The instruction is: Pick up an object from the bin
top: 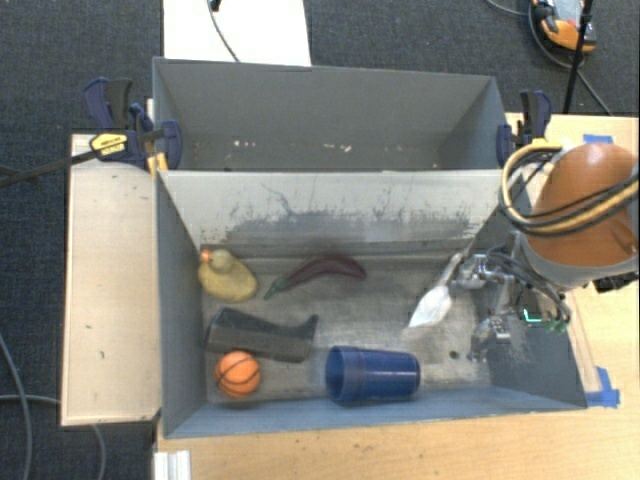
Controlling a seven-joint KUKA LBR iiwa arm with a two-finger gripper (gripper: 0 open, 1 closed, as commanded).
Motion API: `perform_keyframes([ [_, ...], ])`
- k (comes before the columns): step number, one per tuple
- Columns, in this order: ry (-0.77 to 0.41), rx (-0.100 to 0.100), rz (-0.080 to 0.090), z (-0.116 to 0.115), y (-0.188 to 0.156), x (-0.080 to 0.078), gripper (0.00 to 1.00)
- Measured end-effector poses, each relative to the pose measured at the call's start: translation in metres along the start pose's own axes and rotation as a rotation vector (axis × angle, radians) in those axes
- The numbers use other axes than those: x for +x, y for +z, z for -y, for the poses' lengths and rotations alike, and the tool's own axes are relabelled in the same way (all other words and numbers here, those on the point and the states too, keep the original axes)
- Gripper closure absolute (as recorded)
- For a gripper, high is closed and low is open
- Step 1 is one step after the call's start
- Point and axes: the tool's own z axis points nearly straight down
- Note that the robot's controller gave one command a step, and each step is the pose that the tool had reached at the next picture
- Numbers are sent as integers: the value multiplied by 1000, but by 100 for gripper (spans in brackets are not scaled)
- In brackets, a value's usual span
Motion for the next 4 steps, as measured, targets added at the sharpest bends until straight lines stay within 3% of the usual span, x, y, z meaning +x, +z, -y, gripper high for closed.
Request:
perform_keyframes([
  [1, -3, 1, 7, 0, -3, -2, 0],
  [3, 93, 3, 26, -8, 58, -18, 0],
  [4, 233, -2, 7, -14, 75, -15, 100],
])
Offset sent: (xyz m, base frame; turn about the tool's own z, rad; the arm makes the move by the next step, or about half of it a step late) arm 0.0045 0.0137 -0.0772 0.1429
